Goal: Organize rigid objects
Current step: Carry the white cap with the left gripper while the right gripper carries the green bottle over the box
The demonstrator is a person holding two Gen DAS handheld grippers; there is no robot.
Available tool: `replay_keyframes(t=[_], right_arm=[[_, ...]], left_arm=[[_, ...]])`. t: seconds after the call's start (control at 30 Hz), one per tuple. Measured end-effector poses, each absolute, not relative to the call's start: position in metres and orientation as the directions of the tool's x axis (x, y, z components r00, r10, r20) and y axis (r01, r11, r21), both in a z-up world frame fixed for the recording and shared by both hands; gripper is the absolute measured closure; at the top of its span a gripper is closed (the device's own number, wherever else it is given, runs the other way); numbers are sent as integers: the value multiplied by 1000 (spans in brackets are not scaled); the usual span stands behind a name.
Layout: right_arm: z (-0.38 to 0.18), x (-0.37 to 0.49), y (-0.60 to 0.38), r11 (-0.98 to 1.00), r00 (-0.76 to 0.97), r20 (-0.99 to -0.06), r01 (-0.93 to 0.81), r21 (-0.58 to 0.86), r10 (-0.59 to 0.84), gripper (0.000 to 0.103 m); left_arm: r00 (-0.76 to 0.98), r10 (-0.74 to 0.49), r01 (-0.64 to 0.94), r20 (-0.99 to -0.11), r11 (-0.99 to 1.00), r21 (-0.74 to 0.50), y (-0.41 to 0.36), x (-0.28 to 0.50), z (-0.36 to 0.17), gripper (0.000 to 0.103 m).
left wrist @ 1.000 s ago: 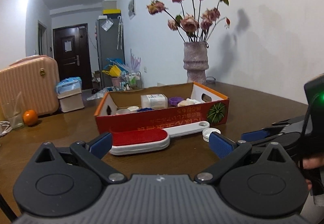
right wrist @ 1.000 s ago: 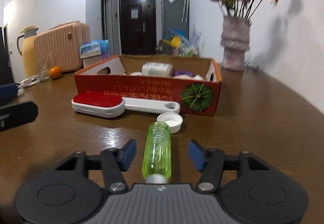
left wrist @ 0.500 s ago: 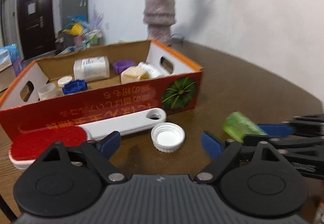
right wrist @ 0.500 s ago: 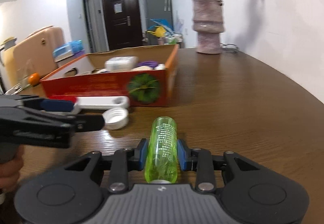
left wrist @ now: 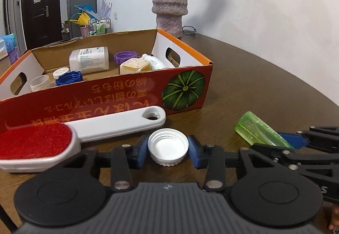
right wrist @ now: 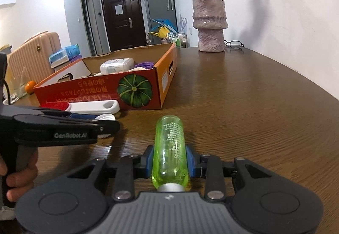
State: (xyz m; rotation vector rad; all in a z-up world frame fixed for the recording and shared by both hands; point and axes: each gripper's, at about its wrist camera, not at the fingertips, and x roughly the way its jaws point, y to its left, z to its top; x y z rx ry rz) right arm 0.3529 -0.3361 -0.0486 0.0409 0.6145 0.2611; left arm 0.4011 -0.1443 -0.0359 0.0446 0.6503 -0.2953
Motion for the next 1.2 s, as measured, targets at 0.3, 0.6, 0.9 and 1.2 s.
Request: replay_keyframes(t=[0.3,0.6,0.9,1.2], right_arm=[[-46,347,-320,971,800,-559,-237,38,217,73],[-11,277,-270,935,821,-459,-348,70,340,73],[22,183,-216,907,860,-293,-416,68,417,73],[39,123,-201,893,867,-230,-449,27,442,73]], left_arm=[[817,-246,232,-522,968,-93,-102,338,1,62],[916,-126,104,-381,991,-78,-39,246,38,62],[961,-57,41,-270,997,-64,10,153,48,62],[988,-22,20,-155,1000,-18,14,90,55,62]])
